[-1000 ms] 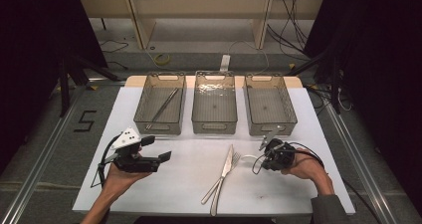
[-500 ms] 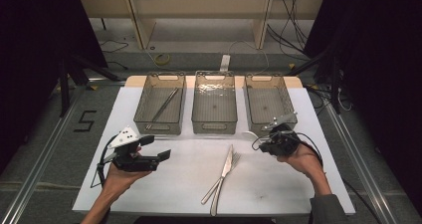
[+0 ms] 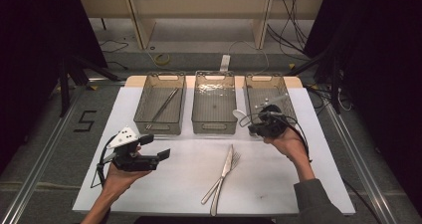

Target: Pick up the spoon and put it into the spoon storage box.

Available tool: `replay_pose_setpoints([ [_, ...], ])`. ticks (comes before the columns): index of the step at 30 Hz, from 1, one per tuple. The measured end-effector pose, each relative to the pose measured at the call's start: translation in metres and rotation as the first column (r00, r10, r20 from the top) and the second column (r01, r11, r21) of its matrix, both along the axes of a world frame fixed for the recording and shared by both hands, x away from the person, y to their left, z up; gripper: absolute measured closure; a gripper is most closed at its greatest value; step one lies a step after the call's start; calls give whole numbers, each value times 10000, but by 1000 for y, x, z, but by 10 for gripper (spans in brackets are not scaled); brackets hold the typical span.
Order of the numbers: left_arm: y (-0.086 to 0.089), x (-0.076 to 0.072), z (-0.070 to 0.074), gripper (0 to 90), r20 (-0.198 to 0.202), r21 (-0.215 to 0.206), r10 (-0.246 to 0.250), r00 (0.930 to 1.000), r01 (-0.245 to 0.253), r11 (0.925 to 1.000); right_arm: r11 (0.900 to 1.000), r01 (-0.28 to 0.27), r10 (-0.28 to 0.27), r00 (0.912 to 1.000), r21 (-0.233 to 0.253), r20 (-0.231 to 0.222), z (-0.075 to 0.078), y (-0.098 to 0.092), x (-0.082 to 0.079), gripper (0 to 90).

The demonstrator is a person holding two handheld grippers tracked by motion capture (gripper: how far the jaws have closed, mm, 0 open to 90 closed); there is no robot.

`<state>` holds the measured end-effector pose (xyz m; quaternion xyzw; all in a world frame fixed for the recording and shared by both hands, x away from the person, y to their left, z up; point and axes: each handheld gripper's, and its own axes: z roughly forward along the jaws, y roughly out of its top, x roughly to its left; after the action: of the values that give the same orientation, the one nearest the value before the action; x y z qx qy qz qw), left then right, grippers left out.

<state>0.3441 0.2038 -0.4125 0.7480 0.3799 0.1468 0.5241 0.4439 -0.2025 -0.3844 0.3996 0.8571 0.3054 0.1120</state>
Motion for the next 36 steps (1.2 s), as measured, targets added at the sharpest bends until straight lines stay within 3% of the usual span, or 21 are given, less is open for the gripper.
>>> replay_pose_setpoints([
  [9, 2, 0, 0, 154, 80, -114, 110, 9999, -109, 9999, 9983, 169, -146, 9990, 558, -428, 12, 28, 32, 863],
  [18, 3, -1, 1, 154, 145, -167, 146, 9998, -144, 9998, 9977, 468, -443, 9977, 494, -506, 20, 50, 54, 863],
  [24, 4, -1, 1, 154, 127, -253, 200, 9997, -196, 9995, 9967, 771, -761, 9965, 270, -359, 23, 57, 67, 863],
  [36, 3, -1, 1, 154, 174, -243, 213, 9996, -209, 9995, 9917, 1208, -1188, 9918, 443, -469, 20, 60, 84, 862],
])
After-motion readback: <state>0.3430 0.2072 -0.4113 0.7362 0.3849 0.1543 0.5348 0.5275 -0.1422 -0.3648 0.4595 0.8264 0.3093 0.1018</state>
